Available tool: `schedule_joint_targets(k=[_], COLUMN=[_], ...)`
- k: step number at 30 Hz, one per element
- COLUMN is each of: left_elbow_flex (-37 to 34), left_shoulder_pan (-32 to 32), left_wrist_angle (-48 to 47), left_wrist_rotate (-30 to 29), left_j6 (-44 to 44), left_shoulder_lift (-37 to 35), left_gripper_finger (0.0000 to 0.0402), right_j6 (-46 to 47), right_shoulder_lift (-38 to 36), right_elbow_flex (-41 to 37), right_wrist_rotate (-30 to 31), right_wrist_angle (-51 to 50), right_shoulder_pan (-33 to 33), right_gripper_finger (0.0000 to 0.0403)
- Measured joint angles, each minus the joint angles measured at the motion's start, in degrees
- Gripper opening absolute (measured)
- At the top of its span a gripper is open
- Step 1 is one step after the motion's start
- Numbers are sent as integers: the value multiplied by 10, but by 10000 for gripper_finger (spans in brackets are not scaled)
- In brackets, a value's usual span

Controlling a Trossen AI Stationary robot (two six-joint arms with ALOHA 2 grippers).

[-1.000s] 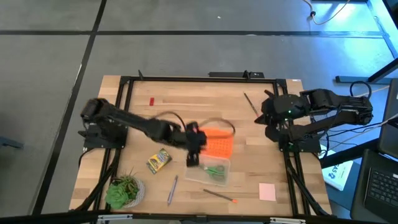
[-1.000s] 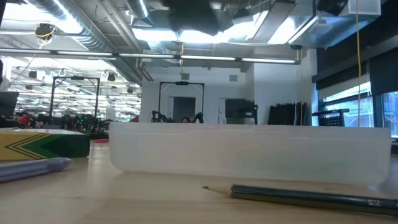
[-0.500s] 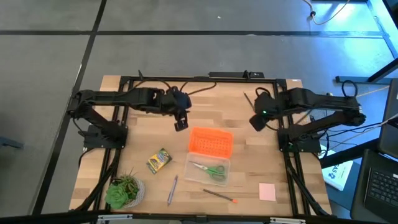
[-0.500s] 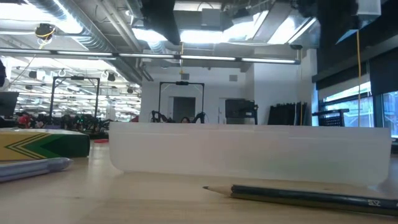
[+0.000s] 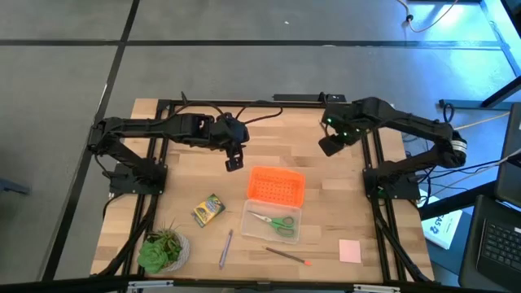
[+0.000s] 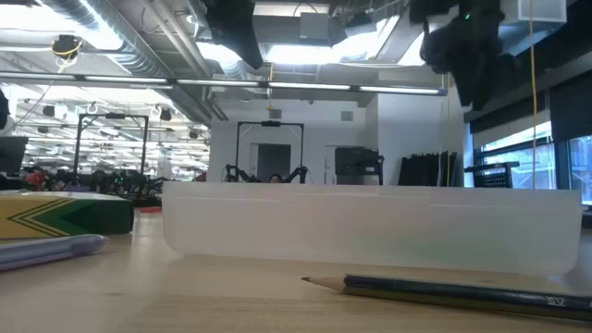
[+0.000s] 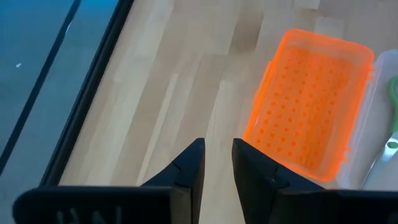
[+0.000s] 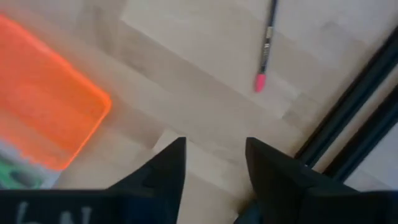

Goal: Pack school essentials
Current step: Put the top black pencil into the orange supply box

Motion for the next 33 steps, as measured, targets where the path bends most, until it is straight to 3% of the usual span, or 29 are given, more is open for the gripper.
schedule_joint_targets(k=[8, 14, 21, 33], left_elbow_flex=[0, 0, 0, 0], left_shoulder_pan=[0, 0, -4, -8], left_wrist_angle=[-26, -32, -32, -31], left_wrist_rotate=[0, 0, 0, 0], left_j6=[0, 0, 0, -15], left_shoulder_lift=[-1, -1, -1, -1], left_gripper_finger=[73, 73, 73, 73], right_j6=[-76, -93, -94, -135], right_shoulder_lift=[75, 117, 122, 123], right_elbow_flex=[0, -7, -104, -199], right_wrist_rotate=[-11, -31, -43, -11], right_wrist_angle=[17, 27, 54, 222], right_shoulder_pan=[-90, -123, -141, -173], right_gripper_finger=[182, 182, 182, 182])
